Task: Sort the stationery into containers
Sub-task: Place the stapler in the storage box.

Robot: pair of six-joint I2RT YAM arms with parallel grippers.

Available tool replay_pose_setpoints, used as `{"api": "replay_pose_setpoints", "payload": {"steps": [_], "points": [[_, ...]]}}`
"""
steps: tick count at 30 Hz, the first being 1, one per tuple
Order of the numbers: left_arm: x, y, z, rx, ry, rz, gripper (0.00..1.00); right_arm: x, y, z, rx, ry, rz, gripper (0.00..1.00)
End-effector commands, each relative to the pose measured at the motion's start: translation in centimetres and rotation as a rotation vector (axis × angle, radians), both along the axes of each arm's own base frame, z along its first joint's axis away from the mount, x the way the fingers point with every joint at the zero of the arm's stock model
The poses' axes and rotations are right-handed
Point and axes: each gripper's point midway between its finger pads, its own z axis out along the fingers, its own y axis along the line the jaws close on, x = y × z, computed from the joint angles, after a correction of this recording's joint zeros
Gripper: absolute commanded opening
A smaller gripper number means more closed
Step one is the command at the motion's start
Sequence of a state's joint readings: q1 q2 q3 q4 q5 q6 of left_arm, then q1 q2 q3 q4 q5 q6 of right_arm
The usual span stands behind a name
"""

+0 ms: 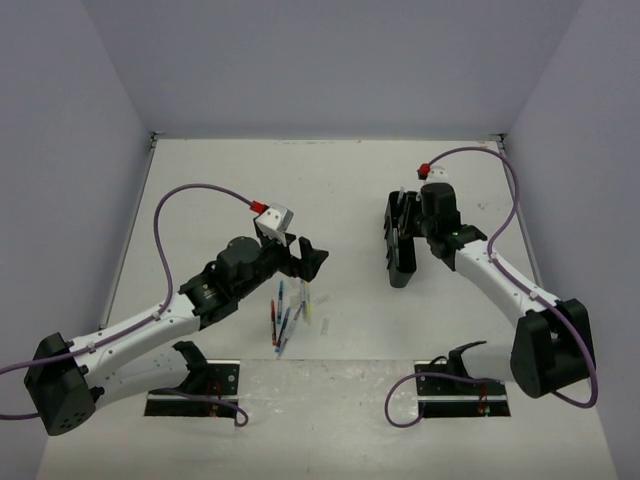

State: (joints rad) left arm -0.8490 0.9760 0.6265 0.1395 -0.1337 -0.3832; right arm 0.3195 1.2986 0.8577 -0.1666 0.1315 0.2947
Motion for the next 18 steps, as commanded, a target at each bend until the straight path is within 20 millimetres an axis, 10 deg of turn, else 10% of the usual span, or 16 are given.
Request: {"api": "replay_pose_setpoints", "payload": {"steps": [1, 7, 14, 18], "points": [[0.0, 0.0, 0.4, -0.011, -0.004, 0.001, 1.00, 0.8, 0.0, 0.5, 0.008, -0.027, -0.009, 0.30], [0.6, 0.6, 0.1, 0.000, 0.022, 0.059, 1.00, 0.6, -0.2, 1.8, 0.011, -0.038, -0.019, 0.44], [1.4, 1.5, 0.5, -0.008, 0.100, 0.168, 1.00, -0.3, -0.1, 7.6, 0.039, -0.109, -0.024, 0.50], [1.8, 5.3, 0.2, 0.062, 0.194, 0.382, 1.00, -3.2, 2.3, 10.5, 0.076, -0.129, -0.009, 0.58]]}}
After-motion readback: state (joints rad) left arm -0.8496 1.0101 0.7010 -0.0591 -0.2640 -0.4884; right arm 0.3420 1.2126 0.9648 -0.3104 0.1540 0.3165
